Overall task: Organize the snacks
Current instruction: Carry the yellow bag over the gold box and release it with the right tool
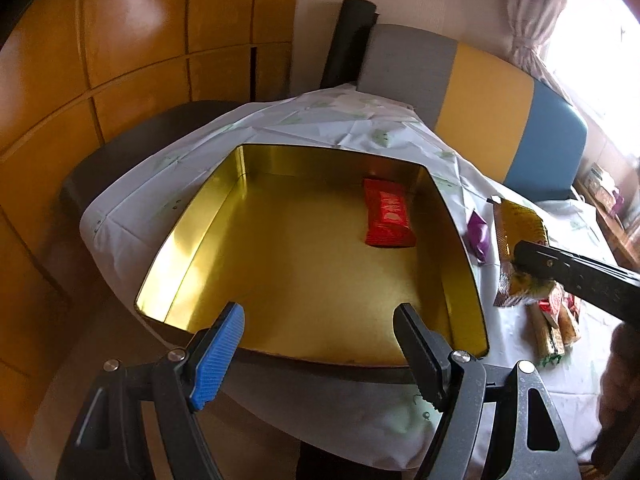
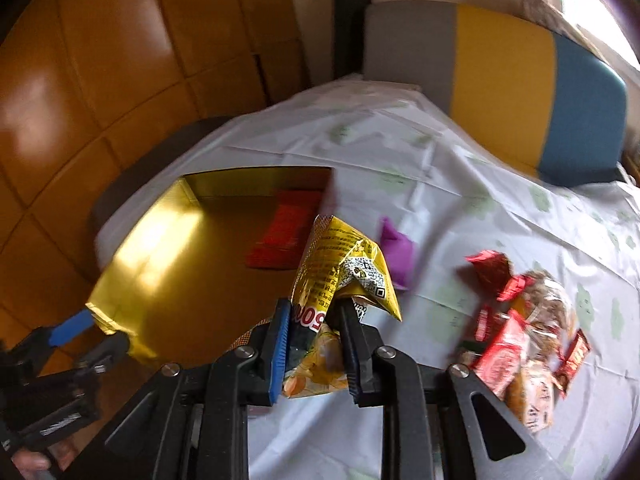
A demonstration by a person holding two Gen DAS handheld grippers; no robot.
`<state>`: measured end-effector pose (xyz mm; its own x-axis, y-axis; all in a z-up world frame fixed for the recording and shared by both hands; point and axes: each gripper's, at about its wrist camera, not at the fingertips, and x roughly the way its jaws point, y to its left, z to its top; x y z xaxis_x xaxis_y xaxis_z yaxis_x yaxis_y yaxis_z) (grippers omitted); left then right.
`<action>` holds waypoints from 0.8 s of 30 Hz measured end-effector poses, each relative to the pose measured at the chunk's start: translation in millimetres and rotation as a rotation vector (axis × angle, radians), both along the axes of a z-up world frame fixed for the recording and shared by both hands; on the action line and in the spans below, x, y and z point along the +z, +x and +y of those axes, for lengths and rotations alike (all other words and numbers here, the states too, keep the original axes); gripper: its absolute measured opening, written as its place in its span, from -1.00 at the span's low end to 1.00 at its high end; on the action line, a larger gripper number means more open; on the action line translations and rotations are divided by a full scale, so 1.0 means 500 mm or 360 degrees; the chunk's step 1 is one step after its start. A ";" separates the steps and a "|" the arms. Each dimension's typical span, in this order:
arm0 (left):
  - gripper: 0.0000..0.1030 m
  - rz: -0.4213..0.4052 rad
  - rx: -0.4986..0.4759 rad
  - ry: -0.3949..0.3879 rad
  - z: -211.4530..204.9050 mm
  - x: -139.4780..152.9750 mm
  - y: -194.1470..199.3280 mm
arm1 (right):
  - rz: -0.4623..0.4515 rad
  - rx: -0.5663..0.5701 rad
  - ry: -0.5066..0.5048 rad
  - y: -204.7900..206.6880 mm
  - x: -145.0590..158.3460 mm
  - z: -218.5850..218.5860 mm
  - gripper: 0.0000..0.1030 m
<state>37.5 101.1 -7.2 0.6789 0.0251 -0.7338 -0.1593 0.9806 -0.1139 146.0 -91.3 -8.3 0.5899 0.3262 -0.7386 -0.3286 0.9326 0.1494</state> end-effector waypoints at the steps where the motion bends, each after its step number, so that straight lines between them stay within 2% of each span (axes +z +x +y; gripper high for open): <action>1: 0.50 -0.0007 0.0021 -0.0008 0.009 0.001 -0.001 | -0.0003 0.0030 0.0003 -0.003 0.003 0.011 -0.54; 9: 0.49 -0.0013 0.0173 -0.0023 0.076 0.000 -0.001 | 0.0001 0.0268 -0.0022 -0.016 0.002 0.113 -0.54; 13: 0.49 0.0004 0.0194 -0.0027 0.088 -0.009 -0.004 | 0.0110 0.0352 -0.0061 0.011 -0.033 0.154 -0.52; 15: 0.49 0.0013 0.0184 -0.0016 0.085 -0.013 -0.004 | 0.0147 0.0335 -0.0083 0.014 -0.047 0.165 -0.51; 17: 0.47 0.0027 0.0168 -0.0010 0.082 -0.019 -0.003 | 0.0129 0.0301 -0.0131 0.015 -0.055 0.166 -0.39; 20: 0.45 0.0035 0.0144 -0.0020 0.075 -0.024 -0.001 | 0.0099 0.0280 -0.0199 0.010 -0.061 0.165 -0.36; 24: 0.45 0.0026 0.0113 -0.0013 0.063 -0.021 0.000 | 0.0081 0.0247 -0.0142 -0.001 -0.049 0.139 -0.36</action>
